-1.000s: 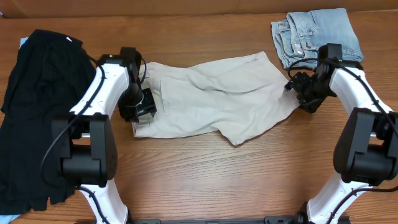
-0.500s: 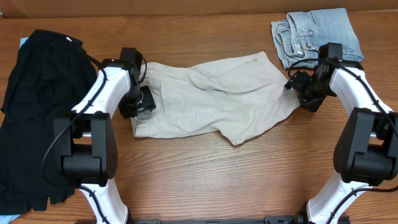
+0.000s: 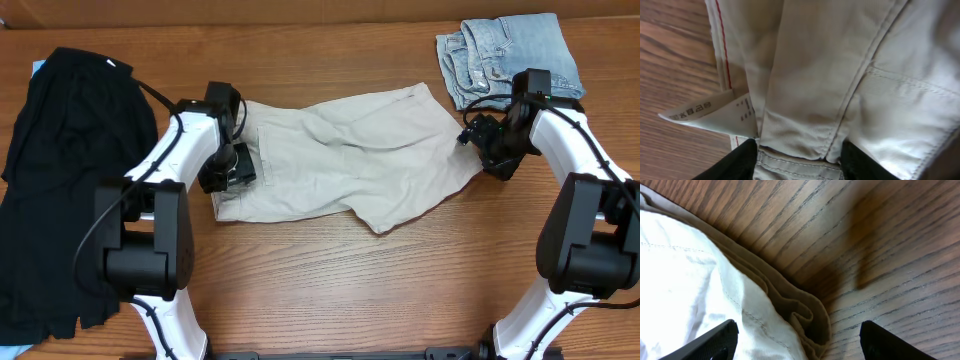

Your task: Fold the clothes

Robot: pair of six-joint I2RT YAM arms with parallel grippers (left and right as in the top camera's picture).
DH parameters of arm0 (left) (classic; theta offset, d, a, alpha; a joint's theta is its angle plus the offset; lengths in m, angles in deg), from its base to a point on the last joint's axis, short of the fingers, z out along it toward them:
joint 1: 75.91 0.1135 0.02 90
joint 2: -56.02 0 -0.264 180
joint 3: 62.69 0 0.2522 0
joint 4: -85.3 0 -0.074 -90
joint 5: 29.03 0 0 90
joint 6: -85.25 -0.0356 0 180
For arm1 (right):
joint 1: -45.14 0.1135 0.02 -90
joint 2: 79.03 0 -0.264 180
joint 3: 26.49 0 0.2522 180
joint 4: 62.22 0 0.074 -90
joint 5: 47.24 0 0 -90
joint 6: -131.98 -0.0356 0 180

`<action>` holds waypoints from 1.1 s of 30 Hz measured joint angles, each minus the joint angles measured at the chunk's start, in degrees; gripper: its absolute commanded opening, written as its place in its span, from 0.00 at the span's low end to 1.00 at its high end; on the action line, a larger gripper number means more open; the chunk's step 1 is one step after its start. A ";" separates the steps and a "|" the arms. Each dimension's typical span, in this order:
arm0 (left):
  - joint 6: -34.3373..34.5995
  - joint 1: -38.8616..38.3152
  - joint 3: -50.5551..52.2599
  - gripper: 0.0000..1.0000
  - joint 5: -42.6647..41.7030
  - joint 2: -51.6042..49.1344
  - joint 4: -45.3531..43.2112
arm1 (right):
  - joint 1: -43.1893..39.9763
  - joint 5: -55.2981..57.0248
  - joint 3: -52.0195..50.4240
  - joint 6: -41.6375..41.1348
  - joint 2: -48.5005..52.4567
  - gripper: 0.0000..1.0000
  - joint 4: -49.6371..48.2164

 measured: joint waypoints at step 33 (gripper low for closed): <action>-0.52 -0.87 -4.48 0.66 0.81 -0.13 26.86 | 0.02 0.11 0.00 1.97 0.00 0.88 -0.22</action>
